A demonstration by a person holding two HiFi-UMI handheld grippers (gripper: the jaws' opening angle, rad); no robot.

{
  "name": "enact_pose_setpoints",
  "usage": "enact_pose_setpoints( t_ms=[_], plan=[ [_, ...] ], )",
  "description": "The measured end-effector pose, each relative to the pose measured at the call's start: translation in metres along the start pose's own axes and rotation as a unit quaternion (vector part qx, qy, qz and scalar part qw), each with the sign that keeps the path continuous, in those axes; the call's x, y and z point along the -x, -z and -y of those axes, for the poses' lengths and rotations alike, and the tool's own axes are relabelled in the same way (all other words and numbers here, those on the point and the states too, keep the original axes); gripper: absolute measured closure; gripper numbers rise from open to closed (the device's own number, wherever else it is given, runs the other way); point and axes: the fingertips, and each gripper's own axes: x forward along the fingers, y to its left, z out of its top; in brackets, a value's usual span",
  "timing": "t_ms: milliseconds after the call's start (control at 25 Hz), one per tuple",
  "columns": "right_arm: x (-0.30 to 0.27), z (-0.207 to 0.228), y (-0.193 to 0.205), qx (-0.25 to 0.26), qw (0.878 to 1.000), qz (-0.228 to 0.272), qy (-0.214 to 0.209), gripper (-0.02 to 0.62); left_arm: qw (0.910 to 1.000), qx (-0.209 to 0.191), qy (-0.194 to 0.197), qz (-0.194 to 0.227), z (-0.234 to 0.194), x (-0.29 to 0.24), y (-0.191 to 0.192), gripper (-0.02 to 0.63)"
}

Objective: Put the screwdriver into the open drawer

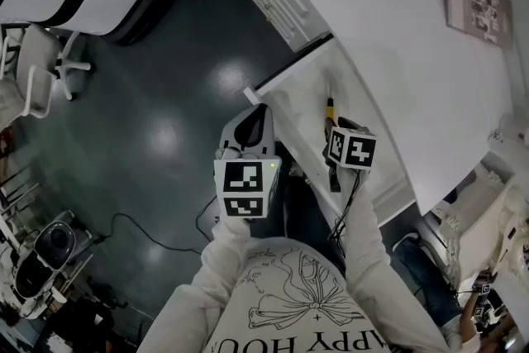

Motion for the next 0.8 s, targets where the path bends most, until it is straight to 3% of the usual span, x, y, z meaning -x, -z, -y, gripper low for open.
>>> enact_pose_setpoints(
  t_ms=[400, 800],
  plan=[
    [0.091, -0.013, -0.035, -0.001, 0.995, 0.104, -0.006, 0.528, 0.9988, 0.005, 0.002, 0.048, 0.022, 0.036, -0.035, 0.598],
    [0.209, -0.028, -0.075, 0.042, 0.969, 0.241, 0.007, 0.554, 0.9929, -0.001, -0.013, 0.119, 0.042, 0.092, -0.080, 0.598]
  ],
)
